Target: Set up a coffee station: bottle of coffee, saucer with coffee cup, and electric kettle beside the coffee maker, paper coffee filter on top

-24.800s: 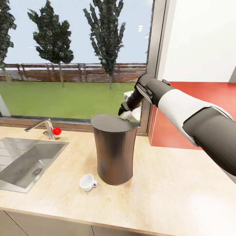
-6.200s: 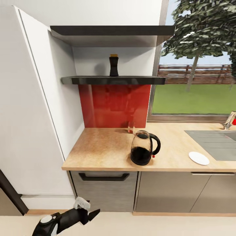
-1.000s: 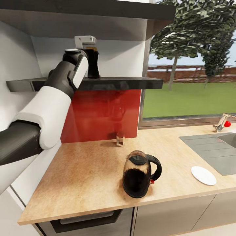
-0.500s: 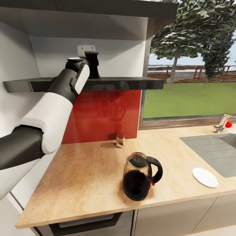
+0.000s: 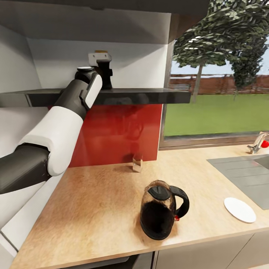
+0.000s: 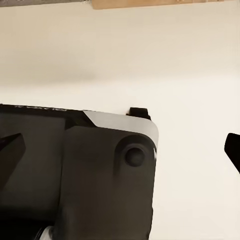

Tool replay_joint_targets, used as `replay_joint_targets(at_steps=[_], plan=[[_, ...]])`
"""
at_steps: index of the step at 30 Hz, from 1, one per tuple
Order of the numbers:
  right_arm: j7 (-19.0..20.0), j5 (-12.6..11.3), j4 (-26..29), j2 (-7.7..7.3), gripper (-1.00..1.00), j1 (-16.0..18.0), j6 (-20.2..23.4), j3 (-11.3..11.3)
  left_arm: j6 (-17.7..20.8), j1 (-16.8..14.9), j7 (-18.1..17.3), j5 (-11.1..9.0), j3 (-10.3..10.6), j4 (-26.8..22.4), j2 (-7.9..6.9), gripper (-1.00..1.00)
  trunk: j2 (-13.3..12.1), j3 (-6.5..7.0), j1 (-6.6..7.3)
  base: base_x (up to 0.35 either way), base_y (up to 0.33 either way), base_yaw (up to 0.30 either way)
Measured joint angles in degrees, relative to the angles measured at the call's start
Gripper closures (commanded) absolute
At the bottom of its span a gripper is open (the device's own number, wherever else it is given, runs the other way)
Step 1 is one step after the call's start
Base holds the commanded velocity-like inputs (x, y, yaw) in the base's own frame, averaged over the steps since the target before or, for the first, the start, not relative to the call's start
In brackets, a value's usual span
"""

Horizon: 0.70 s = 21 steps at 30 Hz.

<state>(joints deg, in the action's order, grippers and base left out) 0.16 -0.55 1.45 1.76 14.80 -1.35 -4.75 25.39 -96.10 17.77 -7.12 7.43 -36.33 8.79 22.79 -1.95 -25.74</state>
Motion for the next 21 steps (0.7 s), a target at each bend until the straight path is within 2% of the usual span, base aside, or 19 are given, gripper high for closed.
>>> replay_joint_targets(at_steps=[16, 21], plan=[[0.00, 0.00, 0.00, 0.00, -1.00, 0.00, 0.01, 0.00, 0.07, 0.64, -0.33, -0.41, 0.00, 0.00, 0.04, -1.00, 0.00, 0.00, -0.01, 0.004, 0.000, 0.000], [0.00, 0.00, 0.00, -0.02, -1.00, 0.00, 0.01, 0.00, 0.08, 0.78, -2.01, -0.33, 0.01, 0.10, 0.03, -1.00, 0.00, 0.00, -0.01, 0.000, 0.000, 0.000]])
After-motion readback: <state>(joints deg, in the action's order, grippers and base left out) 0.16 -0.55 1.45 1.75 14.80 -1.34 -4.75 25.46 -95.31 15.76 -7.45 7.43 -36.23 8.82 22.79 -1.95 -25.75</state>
